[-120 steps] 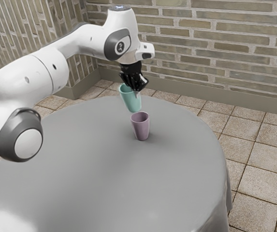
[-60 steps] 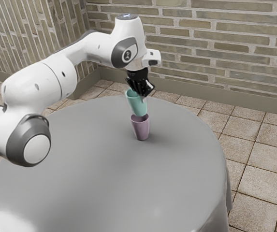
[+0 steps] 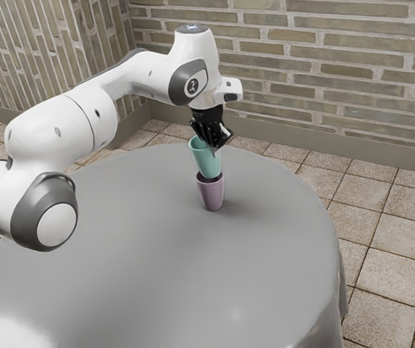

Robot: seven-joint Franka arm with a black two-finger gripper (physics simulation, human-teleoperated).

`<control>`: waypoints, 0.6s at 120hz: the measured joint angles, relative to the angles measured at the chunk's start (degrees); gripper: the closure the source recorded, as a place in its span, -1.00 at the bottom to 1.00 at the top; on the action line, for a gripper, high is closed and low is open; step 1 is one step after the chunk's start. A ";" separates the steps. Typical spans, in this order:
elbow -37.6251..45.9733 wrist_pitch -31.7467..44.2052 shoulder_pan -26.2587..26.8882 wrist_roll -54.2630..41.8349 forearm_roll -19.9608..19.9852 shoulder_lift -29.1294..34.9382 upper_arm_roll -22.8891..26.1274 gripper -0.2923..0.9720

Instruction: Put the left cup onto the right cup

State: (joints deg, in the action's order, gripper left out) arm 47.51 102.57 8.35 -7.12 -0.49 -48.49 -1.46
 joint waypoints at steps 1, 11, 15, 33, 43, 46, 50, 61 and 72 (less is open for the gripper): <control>0.01 -0.02 0.00 0.00 0.00 0.00 0.00 0.70; 0.07 -0.14 0.00 0.00 -0.04 0.00 -0.10 0.70; 0.11 -0.17 0.00 0.00 -0.05 0.00 -0.13 0.70; 0.23 -0.20 0.00 0.00 -0.07 -0.11 -0.20 0.70; 0.23 -0.08 0.00 0.01 -0.08 -0.41 -0.21 0.70; 0.23 -0.05 0.00 0.01 -0.08 -0.50 -0.21 0.70; 0.23 0.00 0.00 0.02 -0.08 -0.63 -0.21 0.70; 0.24 0.14 0.00 0.03 -0.08 -0.97 -0.21 0.70; 0.24 0.27 0.00 0.04 -0.08 -1.10 -0.21 0.70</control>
State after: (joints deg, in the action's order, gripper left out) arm 47.75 102.84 8.35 -7.09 -0.57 -49.58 -1.67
